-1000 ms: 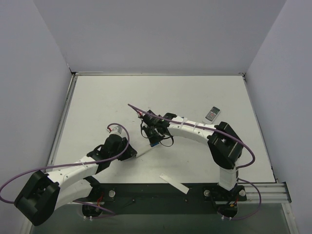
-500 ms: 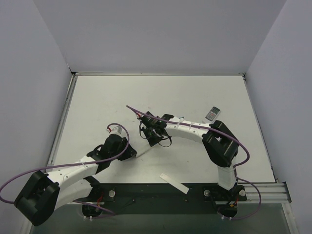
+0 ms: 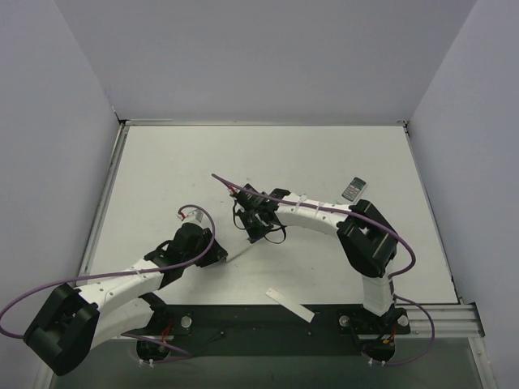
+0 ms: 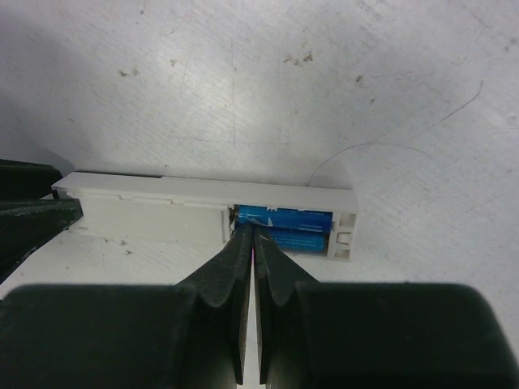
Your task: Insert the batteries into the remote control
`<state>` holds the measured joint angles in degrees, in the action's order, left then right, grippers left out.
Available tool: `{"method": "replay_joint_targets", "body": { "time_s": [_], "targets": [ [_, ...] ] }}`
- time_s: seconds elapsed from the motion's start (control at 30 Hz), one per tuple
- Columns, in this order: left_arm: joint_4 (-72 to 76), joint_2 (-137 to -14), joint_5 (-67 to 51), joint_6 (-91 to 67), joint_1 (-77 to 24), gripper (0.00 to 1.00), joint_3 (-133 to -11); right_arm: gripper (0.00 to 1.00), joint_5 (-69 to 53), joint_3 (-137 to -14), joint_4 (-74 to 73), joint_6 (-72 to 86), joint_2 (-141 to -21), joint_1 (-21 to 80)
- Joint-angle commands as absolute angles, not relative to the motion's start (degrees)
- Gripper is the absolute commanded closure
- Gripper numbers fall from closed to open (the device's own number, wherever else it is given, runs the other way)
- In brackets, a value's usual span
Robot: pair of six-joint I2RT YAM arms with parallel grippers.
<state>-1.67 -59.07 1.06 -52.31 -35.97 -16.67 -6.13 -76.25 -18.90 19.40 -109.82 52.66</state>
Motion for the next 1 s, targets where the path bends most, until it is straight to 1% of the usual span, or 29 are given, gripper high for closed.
{"method": "replay_joint_targets", "body": {
  "time_s": [0.0,0.23,0.47,0.97],
  "targets": [
    [-6.15,-59.41,3.25,-51.15,-36.12,0.64,-17.49,0.99,-2.55,-76.99,-20.3,18.37,-106.26,50.8],
    [-6.33,-59.33,3.16,-51.15,-36.12,0.64,-17.49,0.99,-2.55,-77.52,-20.22,17.49,-107.14,47.73],
    [-6.5,-59.15,3.25,-51.24,-36.12,0.64,-17.49,0.99,-3.95,-77.7,-20.3,17.4,-108.37,47.72],
    [-6.5,-59.5,3.34,-51.24,-36.12,0.64,-17.58,0.99,-3.52,-78.13,-21.09,16.44,-106.52,49.39]
  ]
}}
